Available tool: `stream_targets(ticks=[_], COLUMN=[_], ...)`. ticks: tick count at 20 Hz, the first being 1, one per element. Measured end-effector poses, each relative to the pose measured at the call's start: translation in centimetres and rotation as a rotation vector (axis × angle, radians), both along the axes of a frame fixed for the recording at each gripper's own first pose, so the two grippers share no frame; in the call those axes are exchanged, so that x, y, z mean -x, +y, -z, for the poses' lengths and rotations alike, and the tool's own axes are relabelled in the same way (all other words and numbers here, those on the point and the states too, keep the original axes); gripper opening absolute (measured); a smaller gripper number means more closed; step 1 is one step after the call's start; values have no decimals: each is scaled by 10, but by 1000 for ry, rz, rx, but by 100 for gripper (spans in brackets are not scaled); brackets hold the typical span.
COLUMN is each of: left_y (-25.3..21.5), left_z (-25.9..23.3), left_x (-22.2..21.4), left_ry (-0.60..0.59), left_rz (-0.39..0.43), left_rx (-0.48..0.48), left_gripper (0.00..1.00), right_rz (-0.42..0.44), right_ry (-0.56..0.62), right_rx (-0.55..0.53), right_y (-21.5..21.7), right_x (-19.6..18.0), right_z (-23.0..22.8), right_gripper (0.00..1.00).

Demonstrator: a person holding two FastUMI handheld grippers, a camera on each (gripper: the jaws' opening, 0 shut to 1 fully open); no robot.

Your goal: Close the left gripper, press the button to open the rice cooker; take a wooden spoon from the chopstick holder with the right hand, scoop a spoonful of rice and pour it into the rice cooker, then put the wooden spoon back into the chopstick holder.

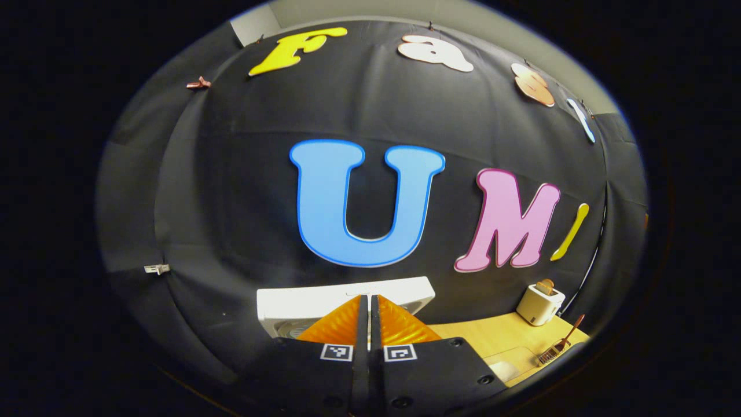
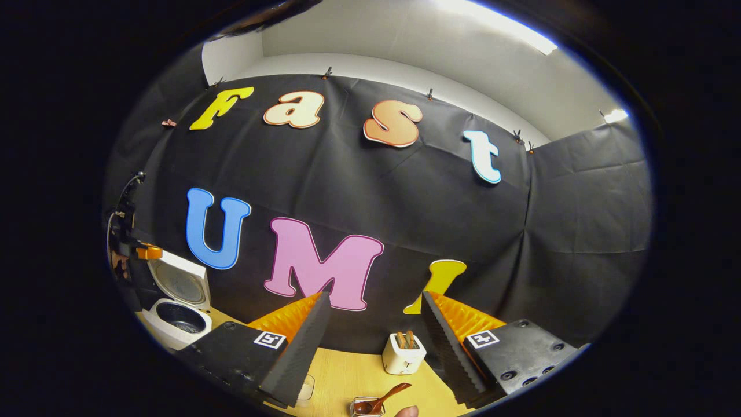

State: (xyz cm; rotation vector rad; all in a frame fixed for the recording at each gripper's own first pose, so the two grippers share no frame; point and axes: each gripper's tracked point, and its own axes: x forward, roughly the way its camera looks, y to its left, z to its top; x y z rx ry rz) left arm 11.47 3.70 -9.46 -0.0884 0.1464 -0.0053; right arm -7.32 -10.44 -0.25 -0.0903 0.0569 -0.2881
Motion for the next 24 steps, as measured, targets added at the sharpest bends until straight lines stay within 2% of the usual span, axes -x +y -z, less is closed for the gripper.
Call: stream_targets(ticks=[3,6,8,10,14,18,21,24], left_y=[2,-3,-10,-16,-38,-62,-81,-95], left_z=[-20,-33,-37,-38,-41,-39,-33,-30], left_x=[9,19,27,34,49,61,68,73], left_ry=[-70,-106,-118,-114,-106,-89,-53,-28], left_rz=[-27,-32,-24,-19,-16,-36,-51,-75], left_rx=[1,0,-18,-37,-31,-46,-61,-81], left_gripper=[8,60,90,94,95,94,94,95], right_rz=[7,-2,-10,-28,-73,-65,-81,-112], right_ry=[22,56,91,132,191,259,351,423], right_rx=[-34,-94,-123,-149,-229,-367,-377,-433], right_y=[-13,-27,-35,-40,-51,-68,-71,-71], right_x=[1,4,7,10,12,13,18,19], right_z=[17,45,74,105,168,243,306,355], right_gripper=[97,96,97,96,96,96,95,93])
